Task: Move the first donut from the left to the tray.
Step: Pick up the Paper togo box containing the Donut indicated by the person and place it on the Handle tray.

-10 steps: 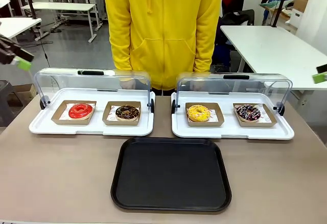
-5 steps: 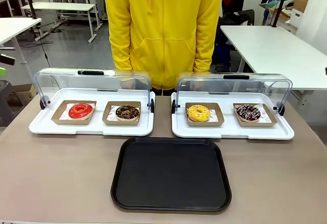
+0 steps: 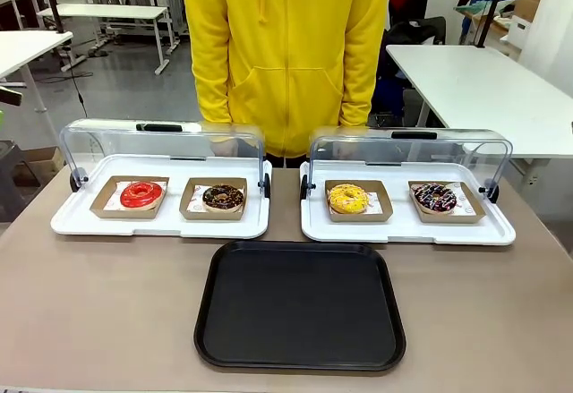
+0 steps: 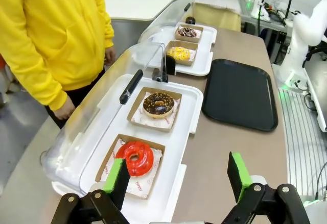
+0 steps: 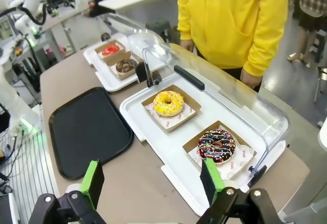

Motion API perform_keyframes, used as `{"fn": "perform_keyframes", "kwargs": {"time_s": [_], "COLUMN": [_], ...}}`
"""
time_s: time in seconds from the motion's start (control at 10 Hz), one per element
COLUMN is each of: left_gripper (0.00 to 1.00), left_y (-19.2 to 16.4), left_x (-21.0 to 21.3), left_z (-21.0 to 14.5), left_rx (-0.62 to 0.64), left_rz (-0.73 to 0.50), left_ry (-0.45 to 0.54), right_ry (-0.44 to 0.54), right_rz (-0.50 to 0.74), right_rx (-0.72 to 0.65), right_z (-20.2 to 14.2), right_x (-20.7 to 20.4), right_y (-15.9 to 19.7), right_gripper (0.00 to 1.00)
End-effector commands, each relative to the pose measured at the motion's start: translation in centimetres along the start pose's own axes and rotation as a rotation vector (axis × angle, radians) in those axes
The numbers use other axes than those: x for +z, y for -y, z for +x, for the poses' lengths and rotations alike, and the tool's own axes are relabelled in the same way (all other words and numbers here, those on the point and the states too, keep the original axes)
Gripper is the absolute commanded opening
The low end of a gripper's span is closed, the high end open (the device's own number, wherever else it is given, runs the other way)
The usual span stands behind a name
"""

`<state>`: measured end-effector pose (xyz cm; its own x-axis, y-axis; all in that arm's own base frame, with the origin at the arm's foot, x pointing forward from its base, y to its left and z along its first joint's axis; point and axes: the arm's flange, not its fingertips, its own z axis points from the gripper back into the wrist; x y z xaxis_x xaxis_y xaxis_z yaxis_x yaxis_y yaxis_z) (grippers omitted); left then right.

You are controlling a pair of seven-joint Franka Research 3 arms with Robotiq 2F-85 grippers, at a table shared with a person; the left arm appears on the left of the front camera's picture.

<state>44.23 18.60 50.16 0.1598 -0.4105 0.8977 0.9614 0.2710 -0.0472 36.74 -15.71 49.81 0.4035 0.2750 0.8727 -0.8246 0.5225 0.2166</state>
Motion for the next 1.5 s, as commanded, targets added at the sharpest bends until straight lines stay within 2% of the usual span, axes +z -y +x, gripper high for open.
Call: {"fn": "perform_keyframes", "kwargs": {"time_s": [0.0, 0.1, 1.4], "left_gripper": [1.0, 1.0, 1.0], "left_y": [-0.02, 0.0, 0.0], "left_x": [0.41, 0.0, 0.0], "left_z": [-0.04, 0.0, 0.0], "left_rx": [-0.021, 0.0, 0.0], "left_rz": [-0.002, 0.0, 0.0], "left_ry": [0.007, 0.0, 0.0], "right_ry": [0.041, 0.0, 0.0], "right_rz": [-0.004, 0.0, 0.0], "right_rx": [-0.01, 0.0, 0.0], "right_z": [0.06, 0.0, 0.0], "right_x": [0.22, 0.0, 0.0], "right_y": [0.17, 0.0, 0.0], "right_gripper": [1.0, 1.0, 1.0]}}
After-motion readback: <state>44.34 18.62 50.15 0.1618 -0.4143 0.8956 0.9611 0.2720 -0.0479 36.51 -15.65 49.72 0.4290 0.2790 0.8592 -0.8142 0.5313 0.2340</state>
